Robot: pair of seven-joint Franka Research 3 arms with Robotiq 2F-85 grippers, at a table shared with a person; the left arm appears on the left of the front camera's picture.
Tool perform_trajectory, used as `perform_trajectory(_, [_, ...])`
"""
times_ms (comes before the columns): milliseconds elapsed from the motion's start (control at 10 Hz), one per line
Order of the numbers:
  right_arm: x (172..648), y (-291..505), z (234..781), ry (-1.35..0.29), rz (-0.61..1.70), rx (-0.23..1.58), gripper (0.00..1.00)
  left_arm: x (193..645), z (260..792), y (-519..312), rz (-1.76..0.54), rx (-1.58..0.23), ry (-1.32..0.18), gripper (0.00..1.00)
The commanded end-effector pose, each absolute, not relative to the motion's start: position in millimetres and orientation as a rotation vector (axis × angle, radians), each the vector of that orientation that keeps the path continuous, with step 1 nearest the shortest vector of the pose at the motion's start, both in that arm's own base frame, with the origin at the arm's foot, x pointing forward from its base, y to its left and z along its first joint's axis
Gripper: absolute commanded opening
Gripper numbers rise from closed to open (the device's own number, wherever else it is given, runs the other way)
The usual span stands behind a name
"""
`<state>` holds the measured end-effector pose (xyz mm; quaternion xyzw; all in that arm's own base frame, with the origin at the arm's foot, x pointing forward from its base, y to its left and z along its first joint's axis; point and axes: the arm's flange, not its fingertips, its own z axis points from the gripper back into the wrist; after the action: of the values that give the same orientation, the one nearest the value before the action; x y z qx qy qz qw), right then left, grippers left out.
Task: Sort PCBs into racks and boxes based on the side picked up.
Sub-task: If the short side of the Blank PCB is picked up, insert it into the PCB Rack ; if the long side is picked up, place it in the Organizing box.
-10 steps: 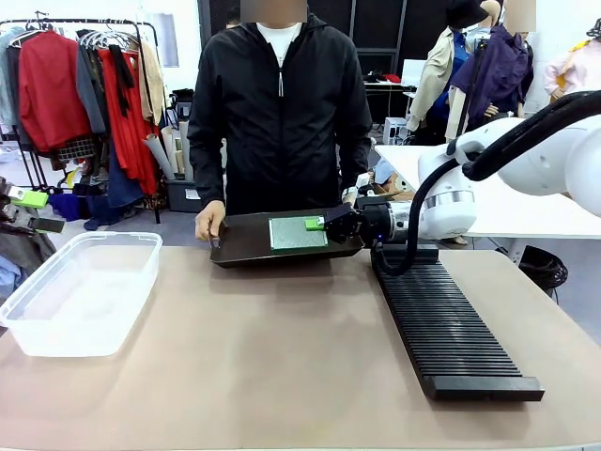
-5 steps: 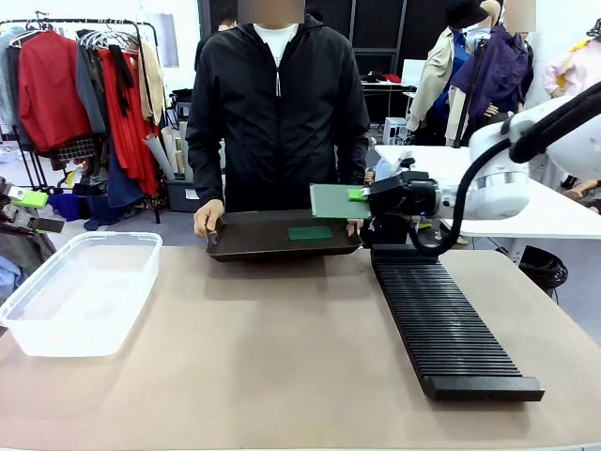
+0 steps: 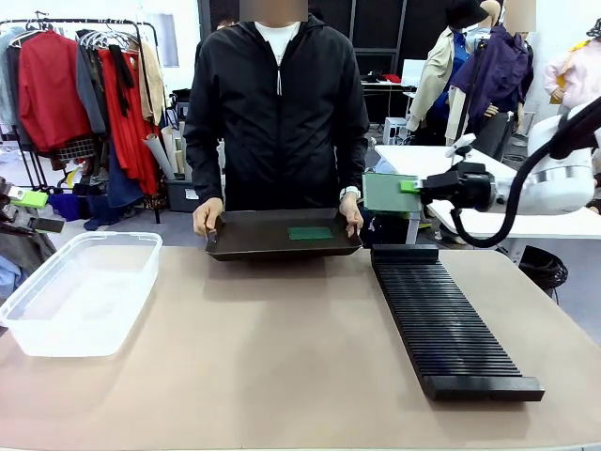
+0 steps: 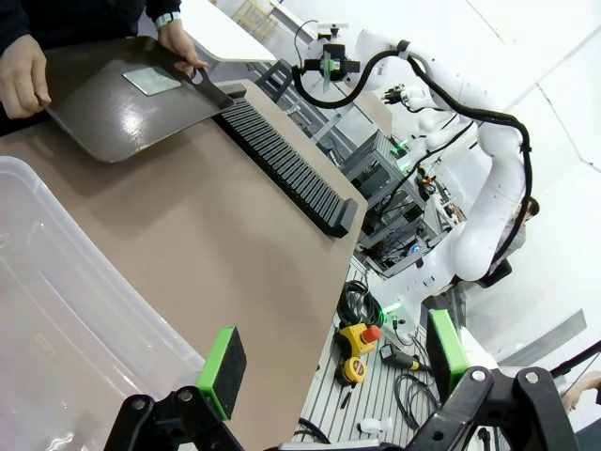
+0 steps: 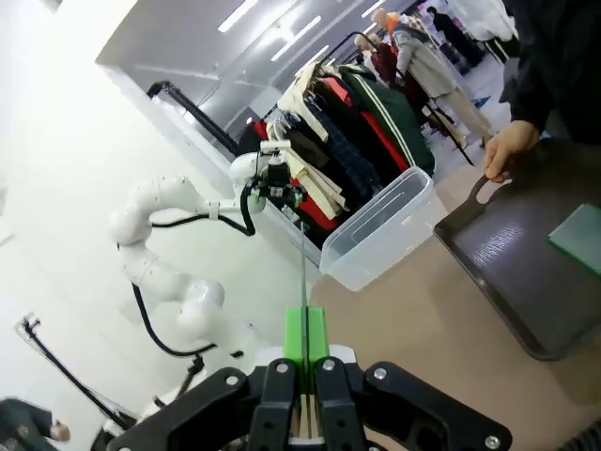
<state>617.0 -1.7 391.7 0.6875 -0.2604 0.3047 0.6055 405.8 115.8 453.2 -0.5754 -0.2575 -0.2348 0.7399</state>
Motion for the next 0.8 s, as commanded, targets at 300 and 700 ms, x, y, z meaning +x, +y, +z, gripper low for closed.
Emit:
perform_trajectory(300, [614.4, -56.9, 376.3, -0.762, 1.052, 1.543, 0.00, 405.7, 454.6, 115.6, -0.519, -1.264, -0.568, 1.00])
perform_trajectory(700, [609.7, -89.9, 344.6, -0.909, 1.216, 1.454, 0.00, 405.7, 454.6, 115.6, -0.519, -1.264, -0.568, 1.00])
